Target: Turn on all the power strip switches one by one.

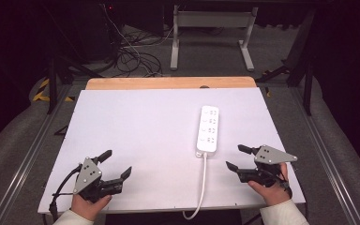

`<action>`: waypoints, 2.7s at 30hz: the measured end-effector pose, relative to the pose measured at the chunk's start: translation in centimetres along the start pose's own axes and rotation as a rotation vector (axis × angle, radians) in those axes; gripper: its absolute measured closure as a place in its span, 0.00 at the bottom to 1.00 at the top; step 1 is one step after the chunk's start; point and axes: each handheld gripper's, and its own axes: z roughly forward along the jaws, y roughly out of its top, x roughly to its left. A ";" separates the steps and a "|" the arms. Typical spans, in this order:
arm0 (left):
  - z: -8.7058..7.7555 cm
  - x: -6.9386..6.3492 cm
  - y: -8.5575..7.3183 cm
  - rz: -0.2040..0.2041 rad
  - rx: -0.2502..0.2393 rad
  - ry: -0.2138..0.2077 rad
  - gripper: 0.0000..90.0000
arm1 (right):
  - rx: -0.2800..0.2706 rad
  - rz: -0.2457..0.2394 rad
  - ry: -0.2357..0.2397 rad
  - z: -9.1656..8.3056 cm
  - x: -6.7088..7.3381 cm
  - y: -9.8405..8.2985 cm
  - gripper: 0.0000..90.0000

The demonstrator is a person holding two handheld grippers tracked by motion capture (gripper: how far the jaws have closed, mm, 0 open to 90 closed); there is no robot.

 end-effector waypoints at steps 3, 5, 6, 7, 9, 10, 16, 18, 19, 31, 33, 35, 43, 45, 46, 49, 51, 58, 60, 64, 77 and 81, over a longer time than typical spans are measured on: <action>0.0 -0.2 0.0 0.016 0.003 0.013 0.18 | -0.001 0.002 -0.002 0.0 0.0 0.0 0.31; -0.1 -0.3 0.1 0.039 0.006 0.024 0.18 | 0.000 0.001 -0.002 0.0 0.0 0.0 0.31; -0.1 -0.4 0.1 0.040 0.004 0.027 0.18 | 0.001 -0.005 -0.003 0.0 0.0 0.0 0.31; -0.1 -0.4 0.1 0.036 0.003 0.024 0.18 | 0.001 -0.005 -0.003 0.0 0.0 0.0 0.31; -0.1 -0.3 0.1 0.027 0.005 0.021 0.18 | 0.002 -0.006 -0.005 0.0 0.0 0.1 0.31; -0.1 -0.2 0.1 0.021 0.006 0.019 0.18 | 0.001 -0.003 -0.005 0.0 0.0 0.1 0.31; -0.1 -0.2 0.1 -0.006 0.012 0.022 0.18 | 0.000 -0.009 -0.012 0.0 0.1 0.4 0.35; -0.2 -0.3 0.1 0.015 0.011 0.031 0.18 | 0.001 -0.018 0.002 -0.1 0.1 0.5 0.40; -0.2 -0.4 0.1 0.023 0.009 0.034 0.18 | 0.004 -0.024 0.001 -0.1 0.1 0.6 0.40; -0.2 -0.5 0.2 0.030 0.006 0.043 0.18 | 0.027 -0.042 0.015 0.1 0.1 1.7 0.46; -0.2 -0.5 0.2 0.032 0.006 0.043 0.18 | 0.044 -0.034 0.039 0.3 0.0 2.1 0.49; -0.2 -0.5 0.2 0.032 0.007 0.043 0.18 | 0.050 -0.034 0.043 0.4 -0.1 2.3 0.49; -0.1 -0.5 0.2 0.043 0.012 0.042 0.18 | 0.062 -0.029 0.071 1.3 -0.6 4.0 0.54; -0.1 -0.5 0.2 0.042 0.012 0.040 0.18 | 0.064 -0.022 0.076 1.6 -0.7 4.3 0.54; -0.1 -0.5 0.2 0.042 0.012 0.040 0.18 | 0.068 -0.017 0.077 2.0 -0.9 4.5 0.54; -0.1 -0.5 0.2 0.045 0.013 0.039 0.18 | 0.073 -0.021 0.076 2.3 -1.0 4.9 0.54; -0.1 -0.5 0.2 0.040 0.012 0.038 0.18 | 0.074 -0.023 0.079 2.5 -1.1 5.2 0.55; -0.1 -0.6 0.2 0.038 0.014 0.034 0.18 | 0.092 -0.042 0.089 3.4 -1.1 6.5 0.57; -0.1 -0.6 0.2 0.039 0.015 0.034 0.18 | 0.095 -0.044 0.097 3.7 -1.1 6.8 0.57; -0.1 -0.6 0.2 0.039 0.015 0.035 0.18 | 0.103 -0.049 0.106 4.2 -1.1 7.2 0.59; -0.2 -0.6 0.2 0.037 0.014 0.040 0.18 | 0.165 -0.025 0.139 6.7 -1.6 8.2 0.79; -0.2 -0.6 0.2 0.043 0.018 0.042 0.18 | 0.219 -0.010 0.127 7.4 -1.8 8.3 0.96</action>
